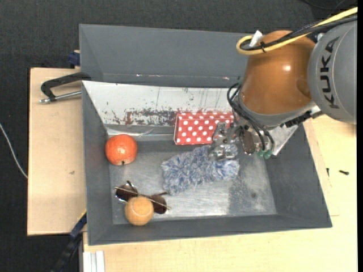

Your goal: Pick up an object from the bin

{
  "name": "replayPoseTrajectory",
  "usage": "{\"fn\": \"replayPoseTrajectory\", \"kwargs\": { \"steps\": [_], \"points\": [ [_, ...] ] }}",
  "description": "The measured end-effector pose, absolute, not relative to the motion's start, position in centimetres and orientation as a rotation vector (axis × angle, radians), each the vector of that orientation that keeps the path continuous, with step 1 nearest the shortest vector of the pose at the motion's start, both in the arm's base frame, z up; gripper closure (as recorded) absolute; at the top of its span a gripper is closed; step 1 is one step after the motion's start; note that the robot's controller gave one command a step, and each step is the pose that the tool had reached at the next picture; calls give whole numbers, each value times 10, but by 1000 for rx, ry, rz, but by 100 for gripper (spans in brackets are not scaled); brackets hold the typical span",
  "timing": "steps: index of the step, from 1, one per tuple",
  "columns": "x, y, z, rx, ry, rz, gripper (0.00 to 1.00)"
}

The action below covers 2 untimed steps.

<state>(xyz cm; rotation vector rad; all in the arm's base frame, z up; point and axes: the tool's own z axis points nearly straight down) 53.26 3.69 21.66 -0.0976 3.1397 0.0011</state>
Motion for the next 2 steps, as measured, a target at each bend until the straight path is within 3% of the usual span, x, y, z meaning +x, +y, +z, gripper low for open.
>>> {"fn": "replayPoseTrajectory", "kwargs": {
  "steps": [1,2],
  "points": [
    [529,37,277,-85,3139,1,100],
    [530,31,265,12,3126,3,100]
  ]
}}
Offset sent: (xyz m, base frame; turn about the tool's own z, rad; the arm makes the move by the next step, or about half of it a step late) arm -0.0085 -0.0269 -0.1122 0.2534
